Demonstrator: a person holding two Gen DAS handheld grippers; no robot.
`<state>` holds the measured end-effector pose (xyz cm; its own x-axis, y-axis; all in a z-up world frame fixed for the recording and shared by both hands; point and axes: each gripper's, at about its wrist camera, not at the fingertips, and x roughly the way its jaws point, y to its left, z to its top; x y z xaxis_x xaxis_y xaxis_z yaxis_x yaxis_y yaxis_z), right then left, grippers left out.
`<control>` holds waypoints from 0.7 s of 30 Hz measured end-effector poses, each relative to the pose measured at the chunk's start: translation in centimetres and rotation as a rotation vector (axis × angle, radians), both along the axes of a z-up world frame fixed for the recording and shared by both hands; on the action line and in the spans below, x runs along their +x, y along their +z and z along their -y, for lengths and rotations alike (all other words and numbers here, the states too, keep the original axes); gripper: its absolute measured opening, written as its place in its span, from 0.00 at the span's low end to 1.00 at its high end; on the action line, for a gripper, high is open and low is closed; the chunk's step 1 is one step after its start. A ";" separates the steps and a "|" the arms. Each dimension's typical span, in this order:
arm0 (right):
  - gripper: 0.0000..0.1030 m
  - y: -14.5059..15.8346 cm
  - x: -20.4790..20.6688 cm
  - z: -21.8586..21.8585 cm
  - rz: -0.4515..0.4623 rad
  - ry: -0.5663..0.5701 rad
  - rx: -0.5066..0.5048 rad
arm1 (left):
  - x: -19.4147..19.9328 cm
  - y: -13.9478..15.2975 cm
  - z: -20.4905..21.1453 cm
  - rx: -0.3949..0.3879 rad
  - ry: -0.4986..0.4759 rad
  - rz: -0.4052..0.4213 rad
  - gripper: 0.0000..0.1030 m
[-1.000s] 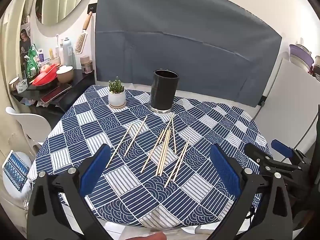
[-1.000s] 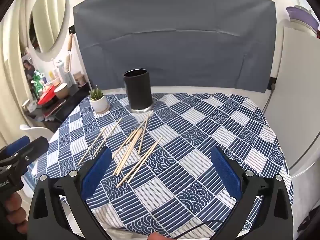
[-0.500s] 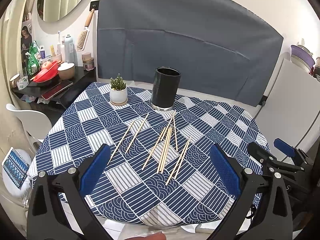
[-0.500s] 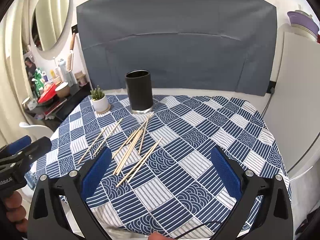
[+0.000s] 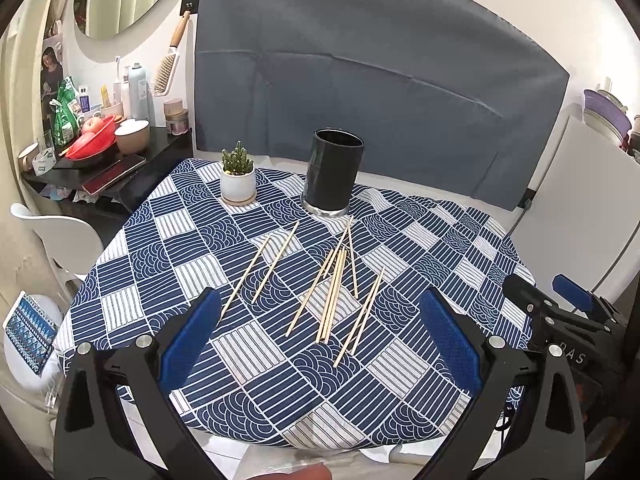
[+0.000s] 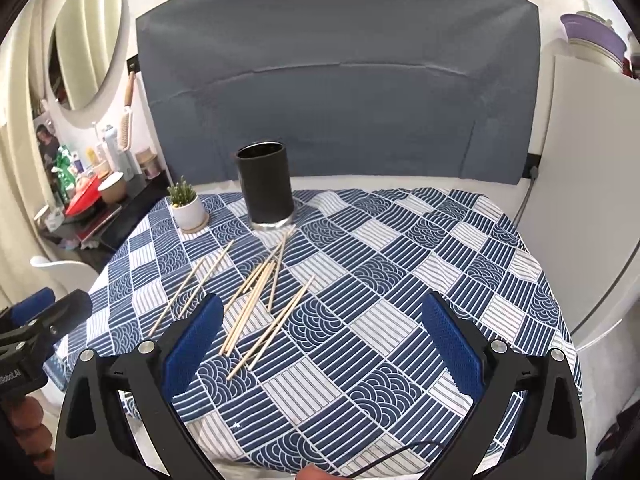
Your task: Organize utensils
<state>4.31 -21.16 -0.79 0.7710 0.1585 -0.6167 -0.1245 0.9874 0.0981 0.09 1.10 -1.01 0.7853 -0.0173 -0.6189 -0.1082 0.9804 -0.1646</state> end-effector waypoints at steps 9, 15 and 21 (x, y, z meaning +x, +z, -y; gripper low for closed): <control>0.93 0.1 0.2 -0.5 0.008 0.001 -0.010 | 0.3 -0.1 -0.1 0.009 0.000 -0.006 0.94; 0.93 -0.1 0.7 -1.0 0.002 0.014 -0.014 | 0.7 -0.3 -0.4 0.013 0.006 -0.019 0.94; 0.93 -0.7 1.9 -1.1 -0.032 0.008 -0.001 | 1.5 -0.6 -0.8 0.019 0.015 -0.042 0.94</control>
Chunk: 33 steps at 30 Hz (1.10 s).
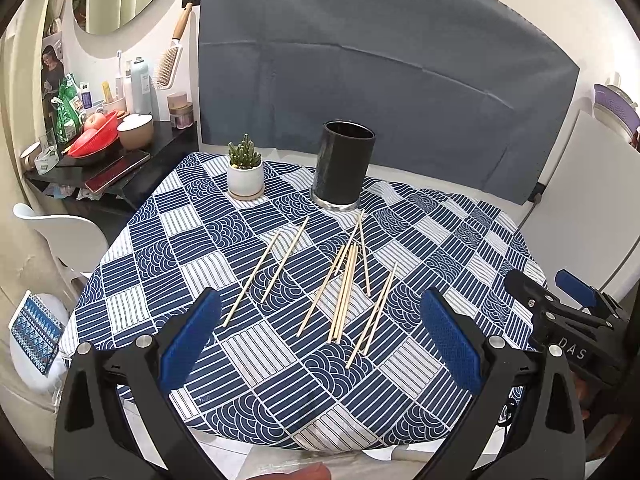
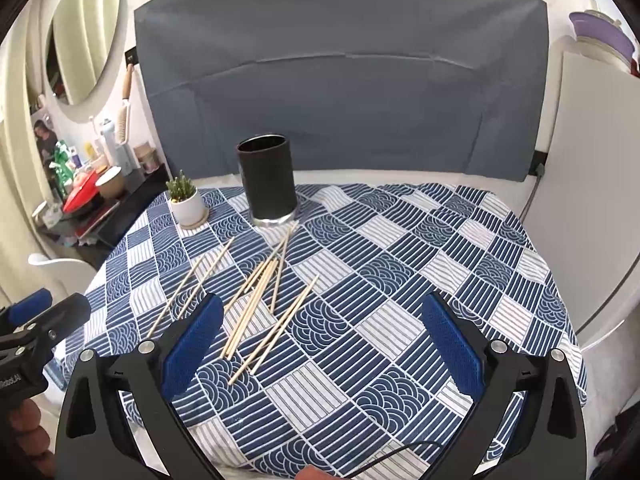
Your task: Organize utensils
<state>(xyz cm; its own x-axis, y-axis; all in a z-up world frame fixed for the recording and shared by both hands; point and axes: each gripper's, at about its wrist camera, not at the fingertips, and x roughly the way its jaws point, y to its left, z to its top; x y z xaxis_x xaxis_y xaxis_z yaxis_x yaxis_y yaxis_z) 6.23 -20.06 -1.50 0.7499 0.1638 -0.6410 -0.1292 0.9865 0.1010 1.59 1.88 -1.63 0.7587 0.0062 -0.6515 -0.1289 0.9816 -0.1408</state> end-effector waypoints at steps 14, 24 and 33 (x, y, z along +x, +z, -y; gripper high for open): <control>0.93 -2.1 4.2 -0.8 -0.110 -0.035 0.027 | 3.7 -1.2 -1.5 0.019 0.014 -0.098 0.94; 0.93 -4.8 8.1 -1.7 -0.233 -0.059 0.031 | 7.2 -3.3 -3.3 -0.010 0.037 -0.216 0.94; 0.92 -8.3 12.1 -1.9 -0.375 -0.090 0.036 | 11.4 -6.3 -4.8 -0.047 0.042 -0.359 0.94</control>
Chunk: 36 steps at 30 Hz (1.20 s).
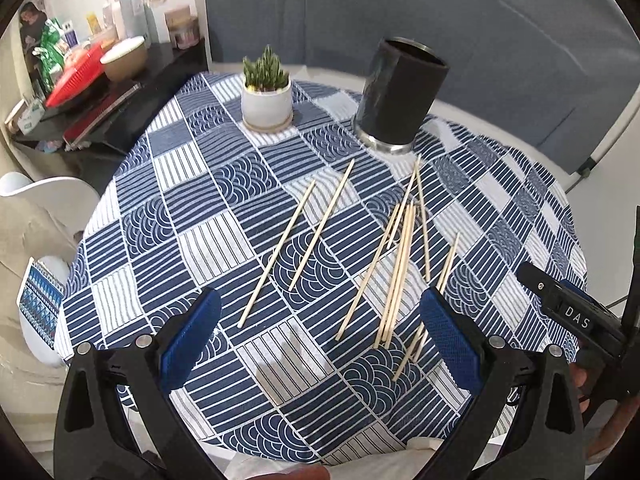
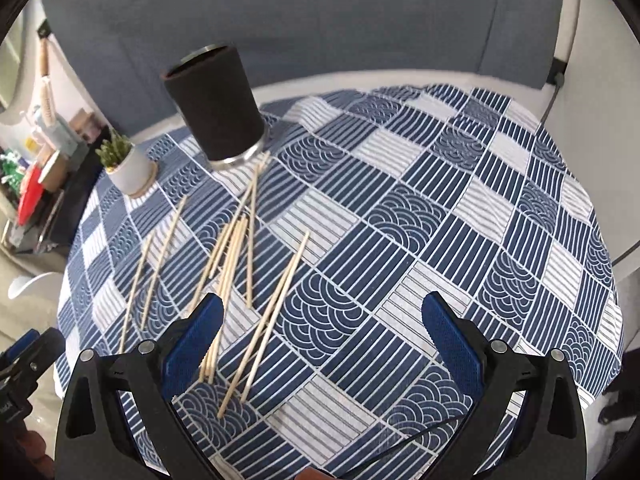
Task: Organize utensils
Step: 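Lower both tools to the wooden sticks and grasp one stick with each gripper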
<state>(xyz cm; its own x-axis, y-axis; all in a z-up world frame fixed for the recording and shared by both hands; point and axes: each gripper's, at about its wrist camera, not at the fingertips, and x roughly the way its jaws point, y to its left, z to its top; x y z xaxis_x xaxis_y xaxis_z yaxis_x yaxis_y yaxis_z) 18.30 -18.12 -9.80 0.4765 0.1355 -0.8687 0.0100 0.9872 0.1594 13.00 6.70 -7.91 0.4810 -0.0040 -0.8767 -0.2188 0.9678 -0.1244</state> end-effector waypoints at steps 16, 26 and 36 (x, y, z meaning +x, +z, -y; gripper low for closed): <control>0.92 -7.3 4.9 -1.2 -0.256 0.034 -0.084 | 7.2 -6.1 -3.5 -0.029 -0.007 -0.191 0.94; 0.92 -10.7 7.1 -2.4 -0.342 0.039 -0.108 | 9.1 -10.6 -5.9 0.005 -0.022 -0.325 0.94; 0.92 -11.3 7.7 -2.7 -0.372 0.027 -0.114 | 11.2 -13.4 -6.2 0.025 -0.075 -0.383 0.94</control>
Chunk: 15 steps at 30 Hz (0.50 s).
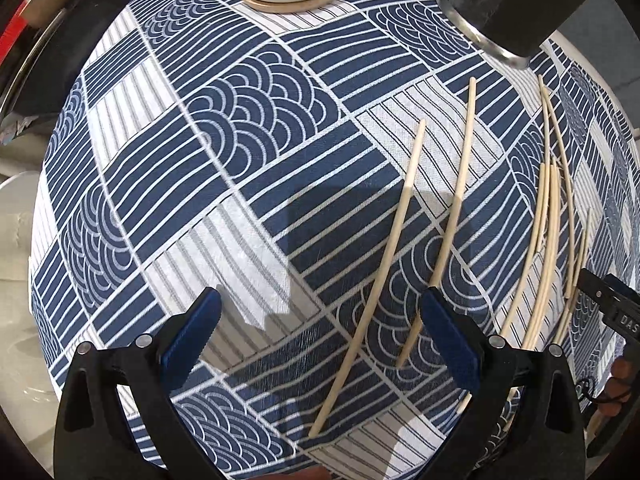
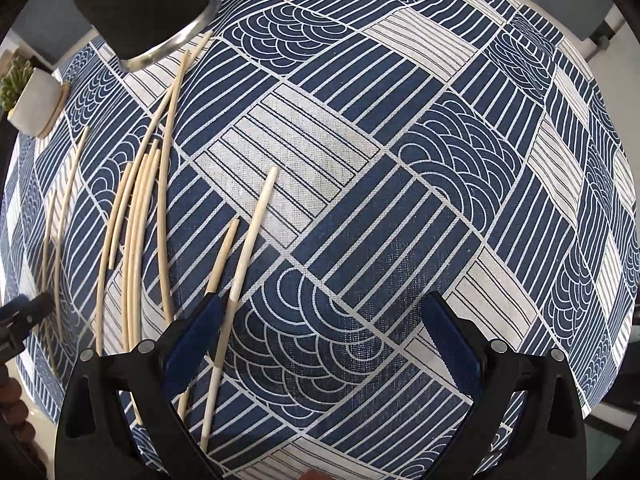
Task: Organize utensils
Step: 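Lower both tools to the wooden sticks and grasp one stick with each gripper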
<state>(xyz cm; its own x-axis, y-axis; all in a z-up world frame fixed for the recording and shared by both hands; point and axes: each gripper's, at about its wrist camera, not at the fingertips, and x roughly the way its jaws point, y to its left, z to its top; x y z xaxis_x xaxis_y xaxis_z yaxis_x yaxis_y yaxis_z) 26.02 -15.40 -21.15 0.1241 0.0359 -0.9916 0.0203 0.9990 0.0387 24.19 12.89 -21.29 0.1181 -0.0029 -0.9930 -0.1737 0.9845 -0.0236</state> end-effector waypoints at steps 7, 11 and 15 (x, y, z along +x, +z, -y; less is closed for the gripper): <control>0.93 -0.2 0.3 0.2 0.017 0.008 0.000 | 2.4 0.0 1.0 0.042 -0.086 0.038 0.96; 0.94 0.2 0.1 0.1 0.013 0.006 0.003 | 2.7 -0.3 0.8 0.047 -0.093 0.058 0.96; 0.94 0.2 -0.2 0.3 0.021 0.000 0.006 | 1.7 -0.1 1.0 0.047 -0.088 0.090 0.96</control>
<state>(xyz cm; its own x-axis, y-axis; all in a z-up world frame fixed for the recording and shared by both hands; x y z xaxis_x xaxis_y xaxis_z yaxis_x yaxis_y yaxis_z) 25.82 -15.75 -20.98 0.1452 0.0417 -0.9885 0.0195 0.9988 0.0450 25.88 11.85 -21.37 0.2083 0.0287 -0.9776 -0.0856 0.9963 0.0110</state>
